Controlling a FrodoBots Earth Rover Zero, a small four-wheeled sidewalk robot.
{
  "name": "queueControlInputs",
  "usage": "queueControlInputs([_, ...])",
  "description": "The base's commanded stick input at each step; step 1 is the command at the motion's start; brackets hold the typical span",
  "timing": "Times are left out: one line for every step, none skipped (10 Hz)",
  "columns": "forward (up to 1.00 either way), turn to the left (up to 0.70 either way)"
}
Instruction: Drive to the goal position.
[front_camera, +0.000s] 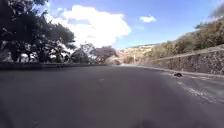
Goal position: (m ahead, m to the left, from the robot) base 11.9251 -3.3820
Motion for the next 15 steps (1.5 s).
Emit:
queueControlInputs([0.5, 0.0])
queueControlInputs([0.5, 0.0])
queueControlInputs([0.5, 0.0])
queueControlInputs([0.5, 0.0])
queueControlInputs([0.5, 0.0])
queueControlInputs([0.5, 0.0])
queueControlInputs([0.5, 0.0])
queueControlInputs([0.5, 0.0])
queueControlInputs([0.5, 0.0])
queueControlInputs([0.5, 0.0])
queueControlInputs([0.5, 0.0])
queueControlInputs([0.5, 0.0])
queueControlInputs([0.5, 0.0])
queueControlInputs([0.5, 0.0])
queueControlInputs([0.5, 0.0])
